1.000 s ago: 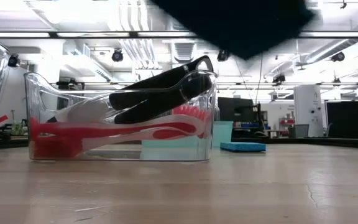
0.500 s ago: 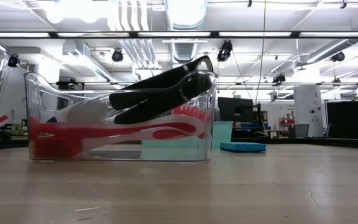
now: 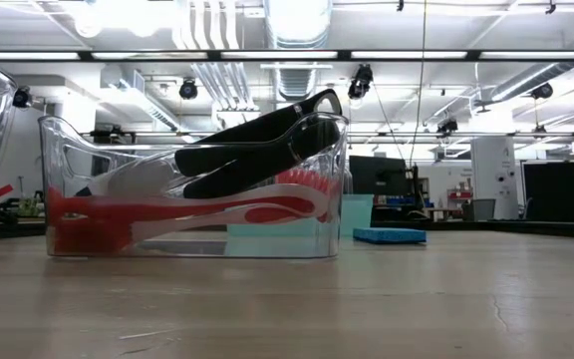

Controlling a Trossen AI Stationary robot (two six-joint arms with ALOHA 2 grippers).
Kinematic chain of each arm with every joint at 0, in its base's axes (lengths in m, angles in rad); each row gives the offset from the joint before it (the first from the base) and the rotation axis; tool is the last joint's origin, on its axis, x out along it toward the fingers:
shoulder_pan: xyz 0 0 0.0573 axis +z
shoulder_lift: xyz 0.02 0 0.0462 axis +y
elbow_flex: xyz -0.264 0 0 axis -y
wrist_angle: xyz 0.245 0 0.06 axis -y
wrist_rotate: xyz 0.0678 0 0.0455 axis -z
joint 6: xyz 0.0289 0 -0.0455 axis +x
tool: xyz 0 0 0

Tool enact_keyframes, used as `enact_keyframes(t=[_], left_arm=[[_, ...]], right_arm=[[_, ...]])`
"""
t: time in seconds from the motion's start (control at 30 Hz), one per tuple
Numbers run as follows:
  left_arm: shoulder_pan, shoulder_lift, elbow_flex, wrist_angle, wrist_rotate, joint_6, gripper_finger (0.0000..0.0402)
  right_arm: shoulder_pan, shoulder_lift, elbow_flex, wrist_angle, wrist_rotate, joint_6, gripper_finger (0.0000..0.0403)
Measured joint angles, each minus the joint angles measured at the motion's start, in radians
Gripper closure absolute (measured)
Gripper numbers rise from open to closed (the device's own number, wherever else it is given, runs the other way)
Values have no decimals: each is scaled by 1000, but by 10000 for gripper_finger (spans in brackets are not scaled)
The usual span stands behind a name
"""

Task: Pick & Place Kitchen Sink Supplies
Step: Put the blue sponge into the bottom transparent bin

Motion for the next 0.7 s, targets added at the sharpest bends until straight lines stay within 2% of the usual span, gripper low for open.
enact_keyframes(t=[0.1,0.2,0.37,0.5,0.7], left_arm=[[-1,1,7,1,-1,-2,202],[-1,4,13,6,-11,-3,209],[0,15,13,1,-4,-3,231],[0,13,13,1,-7,-4,268],[0,12,13,-1,-6,-7,348]], right_arm=[[-11,0,-1,-3,-6,11,391],[-24,0,-1,13,-61,21,390],[-39,0,-14,51,-71,33,390],[-46,0,-24,56,-71,33,390],[-48,-1,-31,60,-71,51,390]])
